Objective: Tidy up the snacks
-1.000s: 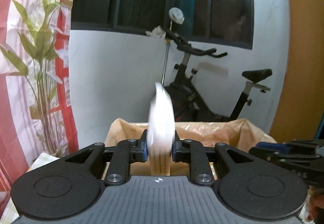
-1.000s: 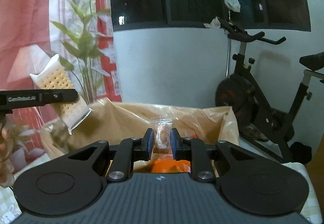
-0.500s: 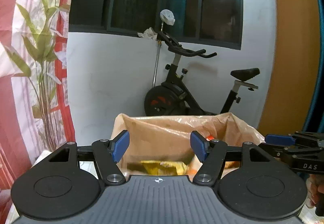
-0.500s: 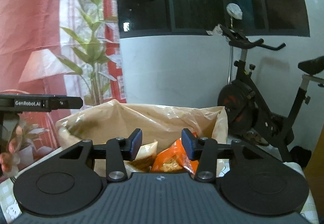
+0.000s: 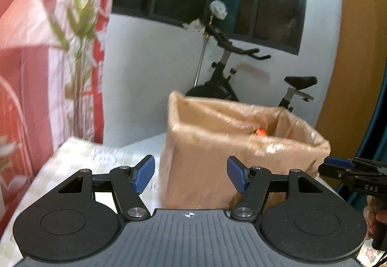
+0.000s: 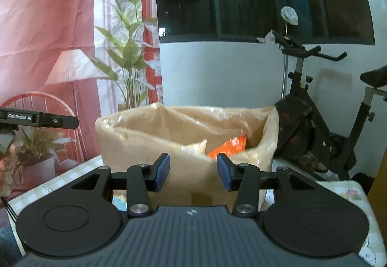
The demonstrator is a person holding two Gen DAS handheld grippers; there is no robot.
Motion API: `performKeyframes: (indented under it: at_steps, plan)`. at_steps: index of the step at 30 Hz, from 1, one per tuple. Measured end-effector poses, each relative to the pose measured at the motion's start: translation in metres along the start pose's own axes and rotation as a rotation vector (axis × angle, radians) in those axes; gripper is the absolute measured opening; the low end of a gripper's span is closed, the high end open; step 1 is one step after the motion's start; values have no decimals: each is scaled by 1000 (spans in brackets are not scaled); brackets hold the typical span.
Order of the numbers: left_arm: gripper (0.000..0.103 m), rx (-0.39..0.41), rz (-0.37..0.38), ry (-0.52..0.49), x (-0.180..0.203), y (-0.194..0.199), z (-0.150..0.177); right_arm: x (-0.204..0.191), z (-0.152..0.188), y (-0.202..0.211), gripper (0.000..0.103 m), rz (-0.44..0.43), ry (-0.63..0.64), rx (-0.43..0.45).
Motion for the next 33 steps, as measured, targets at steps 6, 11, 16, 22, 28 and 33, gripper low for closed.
performKeyframes:
  at_steps: [6,11,16,22,28,33]
  plan:
    - [67,-59,-49,62,-24,-4,26,-6,27,-3,47,-12,-29,-60]
    - [67,-97,-73,81,-34,-9,44,-11,49,-8,47,-21,-50,-108]
    - [67,-125,-101,57,-38,-16,60,-13,68,-15,50,-22,-69,-153]
    - [67,-167,-110,55,-42,-21,80,-14,94,-22,50,-19,-79,-215]
    - [66,-225,-96,56,-40,-30,99,-14,117,-28,50,-29,-109,-281]
    - [66,-260,-82,56,-34,-32,113,-26,130,-36,50,-69,-118,-332]
Point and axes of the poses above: each gripper's, at about its wrist camera, not at the fingertips, and y roughly against the way its jaws point, x to its right, z to its underside, the point moved 4 cm from there along -y, roughly the way its jaws point, and after that the axes turned 8 degrees about y, right-handed, at the moved point
